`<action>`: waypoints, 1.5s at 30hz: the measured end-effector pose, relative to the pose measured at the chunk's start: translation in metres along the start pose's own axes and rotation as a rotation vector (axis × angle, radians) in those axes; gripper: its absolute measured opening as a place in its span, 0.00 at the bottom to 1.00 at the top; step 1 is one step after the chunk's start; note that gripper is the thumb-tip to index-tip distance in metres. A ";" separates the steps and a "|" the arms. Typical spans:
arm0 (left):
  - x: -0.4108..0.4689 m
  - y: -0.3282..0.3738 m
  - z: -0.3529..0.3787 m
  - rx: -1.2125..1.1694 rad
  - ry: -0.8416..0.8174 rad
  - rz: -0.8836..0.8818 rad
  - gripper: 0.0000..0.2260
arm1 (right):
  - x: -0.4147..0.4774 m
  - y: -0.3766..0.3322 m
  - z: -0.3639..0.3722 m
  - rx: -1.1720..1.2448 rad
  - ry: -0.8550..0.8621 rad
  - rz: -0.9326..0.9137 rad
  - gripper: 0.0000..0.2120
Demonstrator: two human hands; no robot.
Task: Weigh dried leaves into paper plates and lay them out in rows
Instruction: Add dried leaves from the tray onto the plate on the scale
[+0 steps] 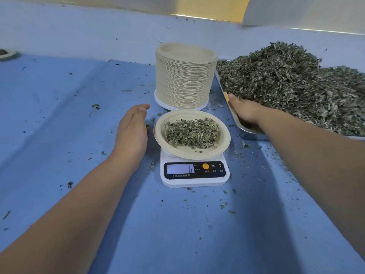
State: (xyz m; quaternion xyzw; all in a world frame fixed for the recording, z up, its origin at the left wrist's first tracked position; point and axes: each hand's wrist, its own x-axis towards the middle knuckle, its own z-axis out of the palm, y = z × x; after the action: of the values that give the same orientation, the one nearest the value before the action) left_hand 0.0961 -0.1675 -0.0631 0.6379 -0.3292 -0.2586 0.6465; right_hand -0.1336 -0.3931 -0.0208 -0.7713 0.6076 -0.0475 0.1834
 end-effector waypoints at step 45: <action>-0.001 0.005 0.002 0.009 -0.005 -0.081 0.13 | -0.067 0.003 0.004 -0.020 0.435 -0.283 0.27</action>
State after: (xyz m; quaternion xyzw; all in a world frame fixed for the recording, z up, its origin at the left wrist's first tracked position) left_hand 0.0938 -0.1680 -0.0579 0.6530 -0.3057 -0.2846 0.6318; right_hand -0.1517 -0.3291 -0.0156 -0.8220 0.5192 -0.2316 0.0322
